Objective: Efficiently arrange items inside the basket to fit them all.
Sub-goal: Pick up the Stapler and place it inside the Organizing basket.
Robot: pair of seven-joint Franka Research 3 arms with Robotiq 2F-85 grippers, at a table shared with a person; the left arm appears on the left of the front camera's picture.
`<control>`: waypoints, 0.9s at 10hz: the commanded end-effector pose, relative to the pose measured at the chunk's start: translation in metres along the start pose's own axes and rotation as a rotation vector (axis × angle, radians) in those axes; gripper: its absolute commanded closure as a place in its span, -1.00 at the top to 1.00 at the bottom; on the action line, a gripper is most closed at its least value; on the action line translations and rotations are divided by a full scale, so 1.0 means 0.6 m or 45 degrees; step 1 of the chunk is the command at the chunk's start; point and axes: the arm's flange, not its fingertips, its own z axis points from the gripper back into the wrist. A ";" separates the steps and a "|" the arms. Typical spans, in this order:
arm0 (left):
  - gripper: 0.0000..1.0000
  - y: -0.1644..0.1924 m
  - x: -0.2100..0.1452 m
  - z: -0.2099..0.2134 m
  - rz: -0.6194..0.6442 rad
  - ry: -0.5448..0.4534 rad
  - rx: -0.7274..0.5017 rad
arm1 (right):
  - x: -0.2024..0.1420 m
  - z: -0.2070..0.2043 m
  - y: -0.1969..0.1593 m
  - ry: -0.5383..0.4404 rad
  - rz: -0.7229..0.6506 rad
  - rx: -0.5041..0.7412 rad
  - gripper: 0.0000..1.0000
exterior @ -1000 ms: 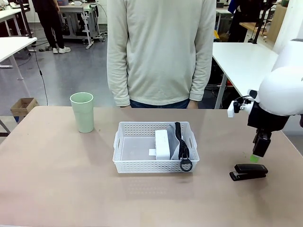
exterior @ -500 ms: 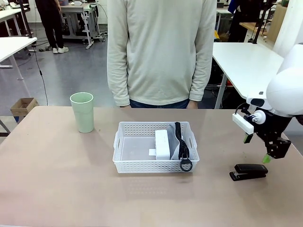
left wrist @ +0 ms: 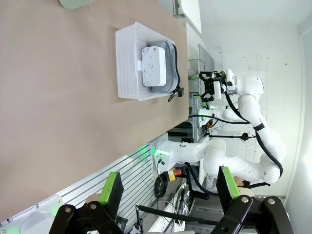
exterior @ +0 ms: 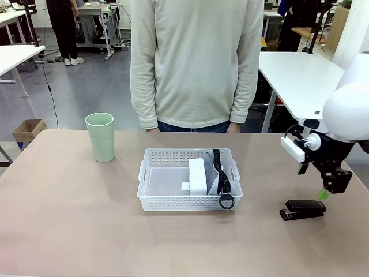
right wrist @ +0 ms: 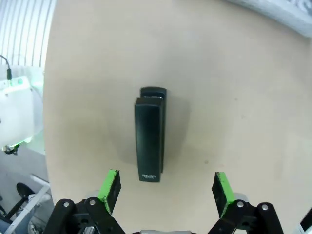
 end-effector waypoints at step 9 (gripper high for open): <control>1.00 -0.002 -0.004 0.001 -0.007 -0.003 -0.025 | 0.029 -0.149 0.024 0.028 0.039 0.214 1.00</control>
